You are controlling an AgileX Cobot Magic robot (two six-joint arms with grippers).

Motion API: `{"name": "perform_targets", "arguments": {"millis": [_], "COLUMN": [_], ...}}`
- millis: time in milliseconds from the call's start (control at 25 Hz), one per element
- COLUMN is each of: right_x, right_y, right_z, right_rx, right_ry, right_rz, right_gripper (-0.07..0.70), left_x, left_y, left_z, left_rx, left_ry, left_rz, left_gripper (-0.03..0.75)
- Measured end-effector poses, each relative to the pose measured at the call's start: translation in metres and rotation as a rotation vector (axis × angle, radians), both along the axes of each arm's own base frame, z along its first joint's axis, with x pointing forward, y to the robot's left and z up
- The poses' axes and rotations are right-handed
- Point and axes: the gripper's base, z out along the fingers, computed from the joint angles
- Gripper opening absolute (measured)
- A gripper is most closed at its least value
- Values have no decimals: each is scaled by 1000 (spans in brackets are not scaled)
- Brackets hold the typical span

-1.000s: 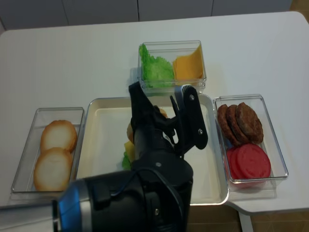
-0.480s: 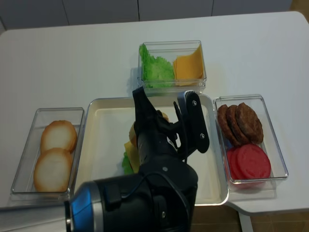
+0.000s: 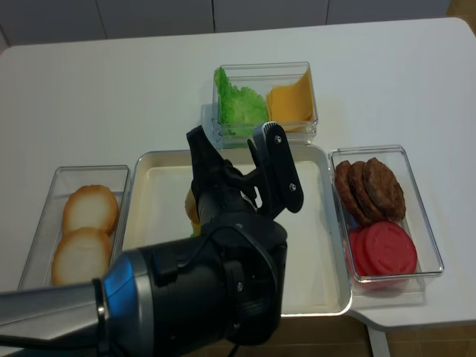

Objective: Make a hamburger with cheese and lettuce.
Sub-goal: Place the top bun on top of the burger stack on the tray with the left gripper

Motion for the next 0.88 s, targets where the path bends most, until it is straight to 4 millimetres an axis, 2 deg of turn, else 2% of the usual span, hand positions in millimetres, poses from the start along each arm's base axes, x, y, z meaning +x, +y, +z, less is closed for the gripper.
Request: {"name": "perform_targets", "arguments": {"millis": [680, 880], "right_x": [0, 0], "right_y": [0, 0], "right_z": [0, 0], "right_rx": [0, -6], "right_ry": [0, -1], "right_rz": [0, 4], "right_gripper": [540, 540], "left_x": [-2, -2], "left_y": [0, 0], "left_z": [-1, -2], "left_rx": [-24, -27], "left_ry": [36, 38], "left_rz": [17, 19], "left_gripper": [67, 91]}}
